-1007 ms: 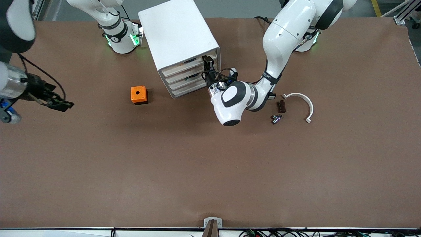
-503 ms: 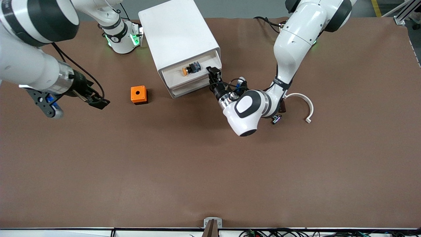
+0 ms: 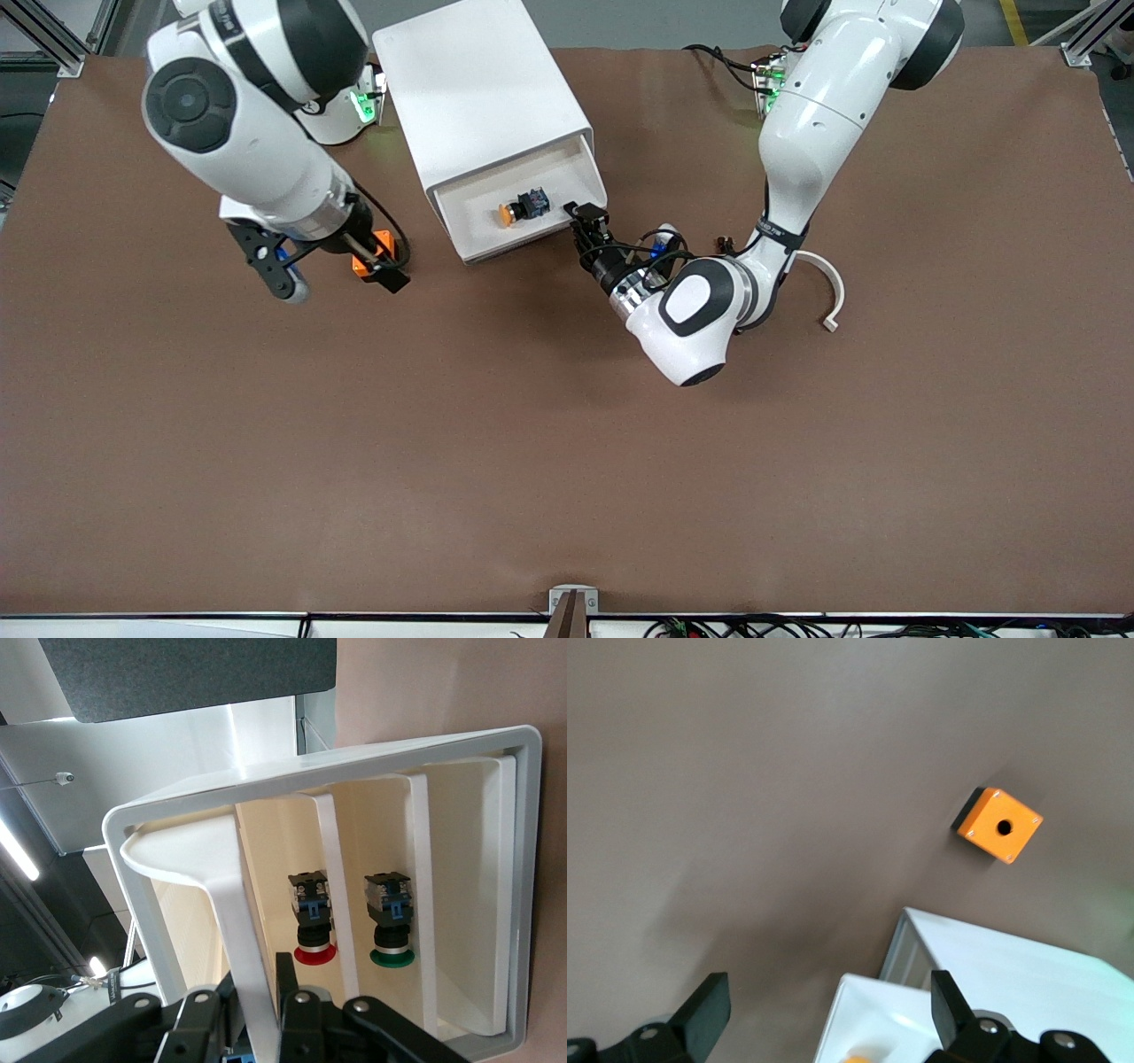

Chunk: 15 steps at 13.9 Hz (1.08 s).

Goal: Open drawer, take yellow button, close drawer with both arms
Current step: 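Reach the right gripper into the open drawer while the left gripper holds it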

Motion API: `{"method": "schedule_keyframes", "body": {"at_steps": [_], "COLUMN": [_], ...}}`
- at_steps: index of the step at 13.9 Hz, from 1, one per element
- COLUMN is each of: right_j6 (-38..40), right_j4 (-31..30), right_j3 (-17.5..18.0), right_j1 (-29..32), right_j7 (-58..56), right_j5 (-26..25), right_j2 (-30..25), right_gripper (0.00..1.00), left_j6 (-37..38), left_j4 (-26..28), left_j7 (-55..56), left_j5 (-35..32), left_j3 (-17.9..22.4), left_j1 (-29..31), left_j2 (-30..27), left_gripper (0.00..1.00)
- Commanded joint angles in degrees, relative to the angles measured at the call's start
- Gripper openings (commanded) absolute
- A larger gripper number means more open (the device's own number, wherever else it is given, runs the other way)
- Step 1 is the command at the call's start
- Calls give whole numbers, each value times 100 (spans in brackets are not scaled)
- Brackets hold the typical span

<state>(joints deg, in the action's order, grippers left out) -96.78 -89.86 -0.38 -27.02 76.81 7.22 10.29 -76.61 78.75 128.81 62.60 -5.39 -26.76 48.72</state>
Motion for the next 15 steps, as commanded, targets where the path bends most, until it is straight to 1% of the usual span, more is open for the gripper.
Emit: {"method": "schedule_keyframes", "body": {"at_steps": [1,2,3,4,5,8,12,15], "right_j6": [-279,-341,-341,-350,-350,-341,-359,-709], "right_j4": [-180,-250,-260,-269,-286,-400,-619,-901], "right_j3": [-58,-58,-58,-58,-58,-58,-58,-58], "right_j1": [-347,-461,-584,-716,-839,-1182,-1613,-1842], "right_j7": [386,413,526,684,790,1141,1651,1968], "right_j5": [34,25,7,-10,-45,-150,-300,-300], "right_j2": [-62,-62,-62,-45,-36,-36,-18,-10], "right_gripper": [100,100,100,100,100,100,100,100], "left_j6": [-197,-232,-249,-250,-250,-250,-250,-258], "left_j4": [-122,-131,-131,-123,-123,-166,-412,-667], "left_j7": [-5,3,3,3,-5,-469,-1409,-2304], "left_j5": [51,51,59,103,190,480,718,719], "left_j3": [46,46,46,38,46,38,38,38], "left_j1": [31,48,75,75,101,215,330,330], "left_j2": [138,138,138,129,129,129,129,120], "left_gripper": [18,22,40,77,100,100,100,100]}}
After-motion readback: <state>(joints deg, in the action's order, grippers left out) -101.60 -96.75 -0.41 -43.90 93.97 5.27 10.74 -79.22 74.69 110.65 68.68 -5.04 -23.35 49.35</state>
